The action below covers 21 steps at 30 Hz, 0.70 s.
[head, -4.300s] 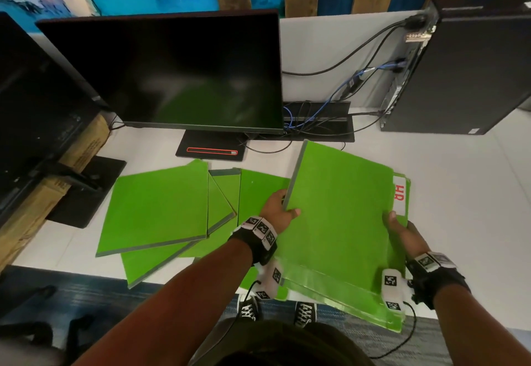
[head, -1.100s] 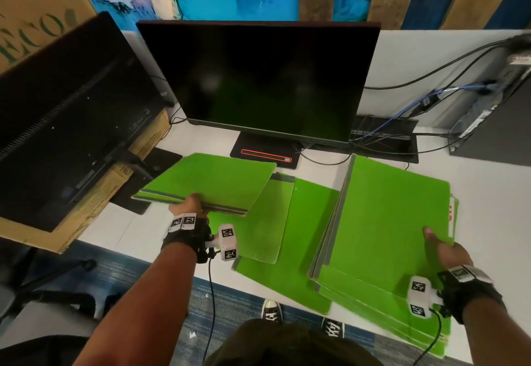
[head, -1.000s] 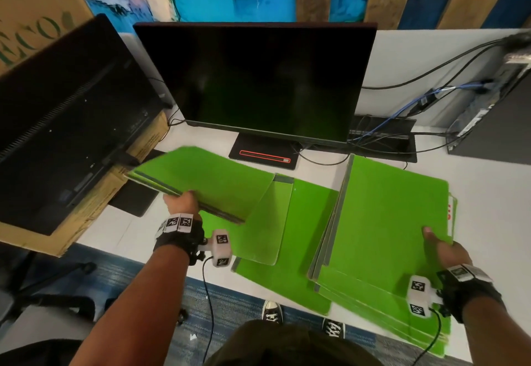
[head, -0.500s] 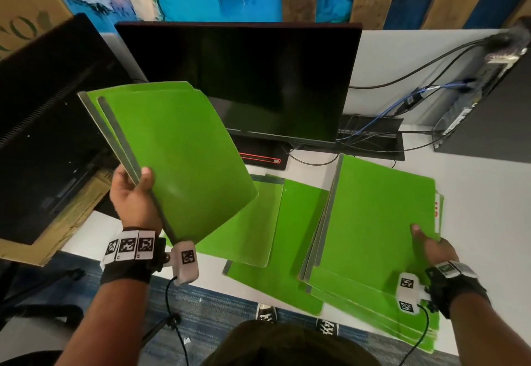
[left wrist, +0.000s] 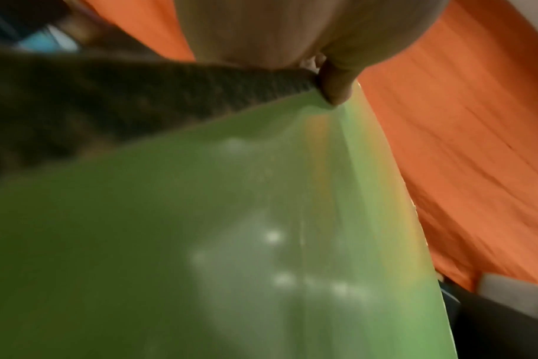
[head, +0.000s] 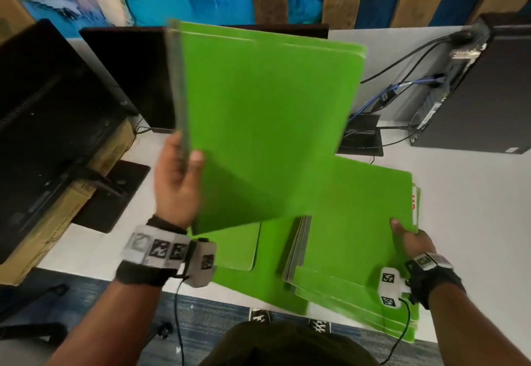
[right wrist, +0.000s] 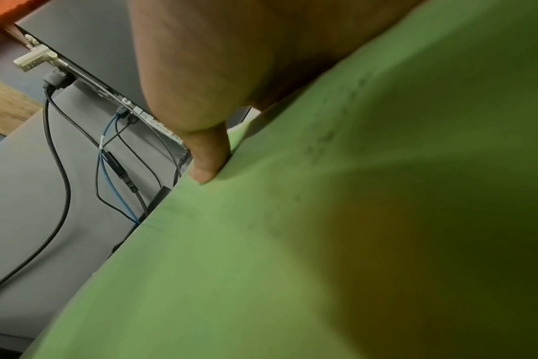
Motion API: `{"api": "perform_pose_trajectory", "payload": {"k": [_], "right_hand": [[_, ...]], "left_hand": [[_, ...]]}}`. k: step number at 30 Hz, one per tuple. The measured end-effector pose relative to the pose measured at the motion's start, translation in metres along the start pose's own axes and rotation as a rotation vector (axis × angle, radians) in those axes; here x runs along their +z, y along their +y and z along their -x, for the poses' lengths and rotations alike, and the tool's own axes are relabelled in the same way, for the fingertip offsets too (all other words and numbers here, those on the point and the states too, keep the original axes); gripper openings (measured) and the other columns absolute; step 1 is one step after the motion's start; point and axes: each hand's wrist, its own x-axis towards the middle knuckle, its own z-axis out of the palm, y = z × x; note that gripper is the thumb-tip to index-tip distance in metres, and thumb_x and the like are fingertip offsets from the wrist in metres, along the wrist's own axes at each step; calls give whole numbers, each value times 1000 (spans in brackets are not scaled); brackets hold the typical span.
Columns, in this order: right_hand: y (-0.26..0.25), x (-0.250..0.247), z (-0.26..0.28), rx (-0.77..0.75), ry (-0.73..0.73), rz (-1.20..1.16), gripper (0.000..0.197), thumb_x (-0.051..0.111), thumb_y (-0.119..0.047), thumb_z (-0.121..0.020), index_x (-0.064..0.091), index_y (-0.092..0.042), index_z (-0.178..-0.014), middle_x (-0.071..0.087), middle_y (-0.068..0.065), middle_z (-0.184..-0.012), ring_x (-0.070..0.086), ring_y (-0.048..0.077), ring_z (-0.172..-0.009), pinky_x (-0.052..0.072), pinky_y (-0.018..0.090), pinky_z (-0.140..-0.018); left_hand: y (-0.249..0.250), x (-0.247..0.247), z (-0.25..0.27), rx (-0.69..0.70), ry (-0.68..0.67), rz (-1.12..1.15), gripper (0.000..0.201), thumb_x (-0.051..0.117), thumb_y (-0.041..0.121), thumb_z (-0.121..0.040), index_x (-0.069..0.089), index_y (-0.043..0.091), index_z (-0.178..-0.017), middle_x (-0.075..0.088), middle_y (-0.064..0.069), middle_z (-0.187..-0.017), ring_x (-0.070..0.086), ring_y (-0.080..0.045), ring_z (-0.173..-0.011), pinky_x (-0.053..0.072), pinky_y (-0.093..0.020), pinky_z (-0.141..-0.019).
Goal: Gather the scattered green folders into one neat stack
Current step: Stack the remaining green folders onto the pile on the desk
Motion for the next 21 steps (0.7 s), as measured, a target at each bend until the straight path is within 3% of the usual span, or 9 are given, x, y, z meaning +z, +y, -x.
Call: {"api": "perform_pose_trajectory", "payload": {"k": [1, 2, 4, 6, 8, 11, 15, 18, 21], "right_hand": [[0, 0, 0, 0, -7, -2, 64, 58, -55, -85, 60, -1, -120, 62, 26, -117, 52, 32, -83, 41, 33, -76], [1, 0, -1, -3, -9, -7, 63, 57, -54, -85, 60, 0, -120, 62, 26, -116, 52, 31, -83, 40, 33, -75], [1, 0, -1, -16, -10, -21, 60, 57, -52, -87, 61, 0, -117, 63, 26, -112, 53, 32, -81, 39, 32, -73], [3, 0, -2, -14, -13, -33, 55, 57, -49, -87, 62, -1, -114, 64, 24, -105, 55, 33, -81, 41, 33, -71], [5, -1, -4, -7, -17, -45, 53, 59, -44, -84, 61, 0, -112, 65, 24, -105, 59, 35, -85, 46, 37, -76], [7, -4, -7, -8, -69, -52, 45, 54, -37, -85, 60, 1, -109, 64, 26, -110, 57, 33, -86, 44, 36, -79], [11, -4, -11, -4, -79, -57, 63, 51, -53, -89, 53, -5, -129, 59, 21, -126, 58, 36, -104, 42, 37, -89], [11, -3, -10, 5, -72, -65, 65, 49, -51, -91, 48, -4, -135, 54, 21, -134, 53, 39, -118, 39, 37, -96], [11, -4, -7, 5, -73, -100, 64, 46, -51, -93, 46, -4, -136, 52, 20, -136, 51, 38, -121, 38, 36, -97]], "left_hand": [[-4, 19, 4, -89, -62, 32, 37, 53, 23, -89, 53, 25, -126, 66, 1, -118, 61, -14, -108, 47, -30, -94], [-7, 38, 8, -155, -136, 49, 40, 54, 28, -88, 51, 20, -127, 63, -8, -122, 58, -18, -114, 44, -37, -99], [-16, 73, 18, -168, -327, 51, 41, 53, 27, -90, 46, 20, -130, 57, -5, -127, 53, -11, -119, 40, -36, -106], [-25, 105, 26, -184, -533, 46, 46, 52, 17, -93, 41, 14, -137, 52, -7, -137, 48, -15, -129, 36, -32, -112], [-40, 134, 35, -272, -653, 6, 52, 49, 12, -92, 38, 9, -143, 46, -10, -145, 41, -21, -137, 30, -32, -116], [-63, 160, 49, -397, -692, -74, 54, 47, 10, -95, 33, 5, -147, 43, -11, -148, 38, -20, -137, 27, -39, -118], [-89, 161, 72, -595, -676, -189, 49, 45, 8, -99, 33, 9, -146, 46, -11, -143, 42, -18, -125, 31, -37, -114], [-115, 149, 87, -743, -631, -271, 47, 48, 11, -98, 38, 8, -144, 48, -16, -142, 47, -29, -127, 35, -45, -111], [-124, 147, 96, -813, -695, -405, 41, 45, 15, -99, 42, 6, -139, 55, -27, -130, 55, -41, -116, 44, -43, -95]]}}
